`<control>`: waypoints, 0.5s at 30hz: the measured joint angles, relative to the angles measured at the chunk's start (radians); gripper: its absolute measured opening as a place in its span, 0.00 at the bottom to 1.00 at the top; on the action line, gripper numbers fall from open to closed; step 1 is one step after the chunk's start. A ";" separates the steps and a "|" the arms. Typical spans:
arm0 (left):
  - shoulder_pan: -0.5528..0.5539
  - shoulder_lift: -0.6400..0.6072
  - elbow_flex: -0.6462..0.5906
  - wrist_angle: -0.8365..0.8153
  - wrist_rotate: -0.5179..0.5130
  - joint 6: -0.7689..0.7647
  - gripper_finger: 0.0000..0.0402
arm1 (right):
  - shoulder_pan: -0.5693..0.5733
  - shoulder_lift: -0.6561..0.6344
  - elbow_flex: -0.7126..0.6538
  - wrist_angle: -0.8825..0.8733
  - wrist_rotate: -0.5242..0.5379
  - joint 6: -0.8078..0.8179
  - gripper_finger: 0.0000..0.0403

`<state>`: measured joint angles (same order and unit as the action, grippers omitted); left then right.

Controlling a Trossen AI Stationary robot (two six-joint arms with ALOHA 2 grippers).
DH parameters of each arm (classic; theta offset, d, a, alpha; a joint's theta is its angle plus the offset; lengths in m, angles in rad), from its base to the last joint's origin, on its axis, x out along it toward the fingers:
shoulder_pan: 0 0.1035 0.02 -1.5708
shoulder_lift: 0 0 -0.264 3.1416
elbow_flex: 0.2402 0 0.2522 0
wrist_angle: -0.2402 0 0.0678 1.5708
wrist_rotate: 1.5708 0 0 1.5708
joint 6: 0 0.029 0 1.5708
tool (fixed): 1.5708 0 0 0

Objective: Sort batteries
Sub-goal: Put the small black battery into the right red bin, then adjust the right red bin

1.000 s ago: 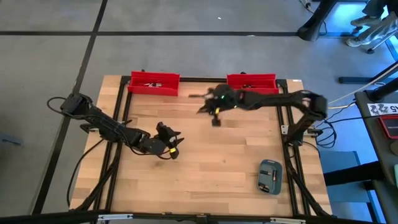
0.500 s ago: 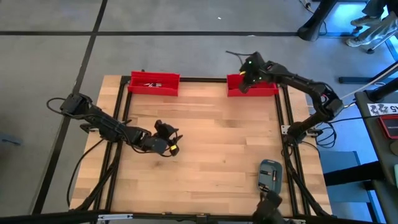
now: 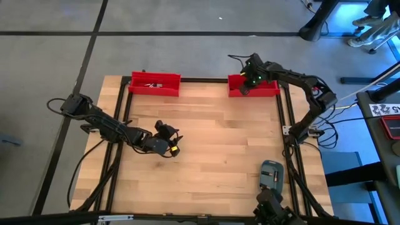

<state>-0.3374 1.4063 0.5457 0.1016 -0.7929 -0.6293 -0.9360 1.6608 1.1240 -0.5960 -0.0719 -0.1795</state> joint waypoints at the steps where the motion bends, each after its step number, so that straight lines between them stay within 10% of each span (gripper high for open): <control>1: 0.000 0.000 0.000 -0.001 0.000 0.000 0.41 | 0.000 0.008 0.000 0.000 0.000 0.000 0.07; 15: 0.001 0.000 0.000 -0.008 -0.008 -0.018 0.41 | 0.002 0.019 0.215 -0.260 0.010 -0.012 0.51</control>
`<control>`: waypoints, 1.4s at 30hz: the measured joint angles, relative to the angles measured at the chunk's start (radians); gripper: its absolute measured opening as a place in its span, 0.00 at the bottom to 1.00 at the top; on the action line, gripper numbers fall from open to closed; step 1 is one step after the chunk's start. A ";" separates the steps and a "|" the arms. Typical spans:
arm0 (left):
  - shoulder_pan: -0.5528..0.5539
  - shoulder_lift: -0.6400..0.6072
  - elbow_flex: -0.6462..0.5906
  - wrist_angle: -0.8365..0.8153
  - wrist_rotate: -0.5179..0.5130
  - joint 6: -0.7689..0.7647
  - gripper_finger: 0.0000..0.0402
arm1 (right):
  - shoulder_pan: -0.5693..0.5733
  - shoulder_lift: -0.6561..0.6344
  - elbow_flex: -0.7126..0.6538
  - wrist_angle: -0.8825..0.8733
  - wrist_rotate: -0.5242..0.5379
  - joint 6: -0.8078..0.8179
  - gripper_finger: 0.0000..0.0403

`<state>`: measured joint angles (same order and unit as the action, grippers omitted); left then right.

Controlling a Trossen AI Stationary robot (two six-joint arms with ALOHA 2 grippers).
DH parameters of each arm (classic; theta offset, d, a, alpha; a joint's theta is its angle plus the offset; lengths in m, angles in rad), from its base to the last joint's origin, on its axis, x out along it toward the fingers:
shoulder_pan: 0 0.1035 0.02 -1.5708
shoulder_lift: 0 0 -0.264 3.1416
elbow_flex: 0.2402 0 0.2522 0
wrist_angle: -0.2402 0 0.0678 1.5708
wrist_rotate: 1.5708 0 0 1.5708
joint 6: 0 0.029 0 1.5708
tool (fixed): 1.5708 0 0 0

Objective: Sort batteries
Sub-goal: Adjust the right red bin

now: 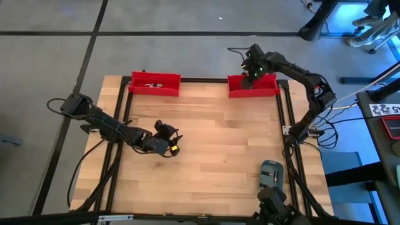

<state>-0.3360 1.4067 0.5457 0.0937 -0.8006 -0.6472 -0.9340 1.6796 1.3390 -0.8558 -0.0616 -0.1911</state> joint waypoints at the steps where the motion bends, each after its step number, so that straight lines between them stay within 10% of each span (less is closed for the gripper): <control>1: 0.003 0.000 0.000 0.000 -0.003 0.000 0.41 | 0.008 -0.003 0.033 -0.032 0.002 0.001 0.52; 8: 0.054 0.000 0.000 0.005 -0.018 -0.005 0.41 | 0.129 -0.119 0.124 -0.180 0.103 -0.052 0.49; 17: 0.182 0.000 0.000 0.064 -0.018 0.185 0.41 | 0.353 -0.323 -0.171 -0.012 0.191 -0.083 0.43; 20: 0.218 0.000 0.000 0.064 0.026 0.218 0.41 | 0.319 -0.314 -0.198 -0.008 0.311 -0.154 0.43; 32: 0.252 0.000 0.000 0.047 0.098 0.266 0.41 | 0.055 -0.168 -0.117 -0.183 0.213 -0.462 0.60; 42: 0.252 0.000 0.000 0.048 0.098 0.309 0.41 | 0.024 -0.068 -0.117 -0.218 0.178 -0.536 0.43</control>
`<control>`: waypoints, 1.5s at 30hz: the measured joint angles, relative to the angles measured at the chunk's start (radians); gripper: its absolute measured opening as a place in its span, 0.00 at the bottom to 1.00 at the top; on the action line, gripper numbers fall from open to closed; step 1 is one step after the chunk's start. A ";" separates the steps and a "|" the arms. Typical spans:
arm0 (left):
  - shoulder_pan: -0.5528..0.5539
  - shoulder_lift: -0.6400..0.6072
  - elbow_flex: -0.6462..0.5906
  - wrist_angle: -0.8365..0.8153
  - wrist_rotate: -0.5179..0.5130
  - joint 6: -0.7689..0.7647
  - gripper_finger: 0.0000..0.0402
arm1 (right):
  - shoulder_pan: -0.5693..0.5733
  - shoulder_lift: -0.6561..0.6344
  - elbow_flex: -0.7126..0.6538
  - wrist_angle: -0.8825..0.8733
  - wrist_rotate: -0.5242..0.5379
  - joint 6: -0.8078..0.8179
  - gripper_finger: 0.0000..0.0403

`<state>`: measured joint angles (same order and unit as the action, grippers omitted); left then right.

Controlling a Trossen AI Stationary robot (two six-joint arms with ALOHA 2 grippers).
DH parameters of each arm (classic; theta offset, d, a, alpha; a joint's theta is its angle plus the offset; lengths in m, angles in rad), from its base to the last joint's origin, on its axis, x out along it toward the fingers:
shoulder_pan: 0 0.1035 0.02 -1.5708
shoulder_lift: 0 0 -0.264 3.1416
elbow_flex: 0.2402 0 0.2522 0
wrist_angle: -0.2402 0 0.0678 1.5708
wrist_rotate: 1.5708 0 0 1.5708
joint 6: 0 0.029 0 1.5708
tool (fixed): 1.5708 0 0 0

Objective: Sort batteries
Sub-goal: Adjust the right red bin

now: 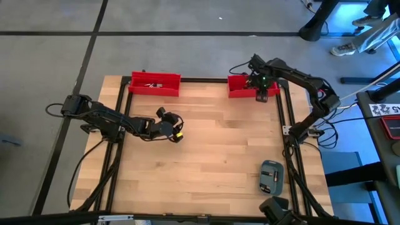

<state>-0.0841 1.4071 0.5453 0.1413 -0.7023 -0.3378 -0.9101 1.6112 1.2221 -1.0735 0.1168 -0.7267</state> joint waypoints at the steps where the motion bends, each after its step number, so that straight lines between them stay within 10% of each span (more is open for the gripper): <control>1: 0.000 0.000 0.000 0.000 0.000 0.000 0.41 | 0.000 0.003 0.000 0.000 -0.011 0.009 0.39; 10: -0.002 0.000 0.000 0.000 0.000 -0.002 0.41 | 0.001 0.010 0.000 -0.005 -0.079 0.222 0.03; 31: -0.047 0.000 0.000 -0.003 0.000 -0.051 0.41 | 0.299 0.010 0.000 0.011 -0.197 1.175 0.09; 45: -0.100 0.000 0.000 -0.003 0.000 -0.059 0.41 | 0.295 0.011 0.000 0.329 -0.243 1.394 0.21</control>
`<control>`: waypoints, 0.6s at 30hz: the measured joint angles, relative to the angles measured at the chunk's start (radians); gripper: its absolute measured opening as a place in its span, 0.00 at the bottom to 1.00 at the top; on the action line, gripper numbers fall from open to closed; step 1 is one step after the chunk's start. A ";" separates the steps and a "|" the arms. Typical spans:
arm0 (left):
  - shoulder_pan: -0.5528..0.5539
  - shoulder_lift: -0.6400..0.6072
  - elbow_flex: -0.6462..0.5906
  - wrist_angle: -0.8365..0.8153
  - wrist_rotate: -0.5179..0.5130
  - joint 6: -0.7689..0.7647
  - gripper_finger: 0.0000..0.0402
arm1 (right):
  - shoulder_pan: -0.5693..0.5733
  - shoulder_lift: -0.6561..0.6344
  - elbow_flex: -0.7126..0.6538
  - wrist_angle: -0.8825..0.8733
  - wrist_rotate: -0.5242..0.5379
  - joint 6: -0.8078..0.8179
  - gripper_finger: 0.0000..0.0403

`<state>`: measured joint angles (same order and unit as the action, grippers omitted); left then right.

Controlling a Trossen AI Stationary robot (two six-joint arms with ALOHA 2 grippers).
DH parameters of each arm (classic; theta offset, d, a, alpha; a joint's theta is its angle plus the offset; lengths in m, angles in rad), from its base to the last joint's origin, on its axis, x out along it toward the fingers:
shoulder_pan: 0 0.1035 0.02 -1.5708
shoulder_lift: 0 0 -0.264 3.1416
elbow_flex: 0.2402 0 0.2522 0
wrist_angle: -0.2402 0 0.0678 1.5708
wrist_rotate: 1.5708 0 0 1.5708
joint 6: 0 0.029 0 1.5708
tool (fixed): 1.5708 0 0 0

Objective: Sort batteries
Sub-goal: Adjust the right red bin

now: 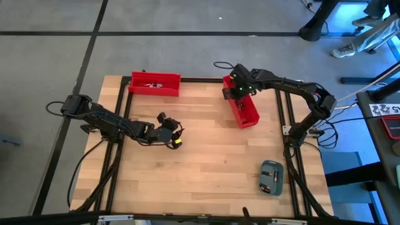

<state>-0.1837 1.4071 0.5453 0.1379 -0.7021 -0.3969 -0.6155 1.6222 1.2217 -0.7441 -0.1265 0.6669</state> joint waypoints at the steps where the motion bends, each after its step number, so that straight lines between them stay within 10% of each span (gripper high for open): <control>1: 0.000 0.000 0.000 0.000 0.000 0.000 0.41 | 0.000 0.000 0.000 0.018 0.000 0.003 0.24; 7: 0.000 0.000 0.000 -0.001 0.000 0.000 0.41 | 0.000 -0.028 0.076 0.026 -0.024 -0.183 0.43; 18: 0.000 0.000 0.000 0.001 0.000 0.004 0.41 | 0.254 -0.151 0.198 -0.645 0.020 -0.838 0.48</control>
<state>-0.1837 1.4071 0.5457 0.1385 -0.7022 -0.3931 -0.3615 1.4715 1.4199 -1.3889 -0.1069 -0.1707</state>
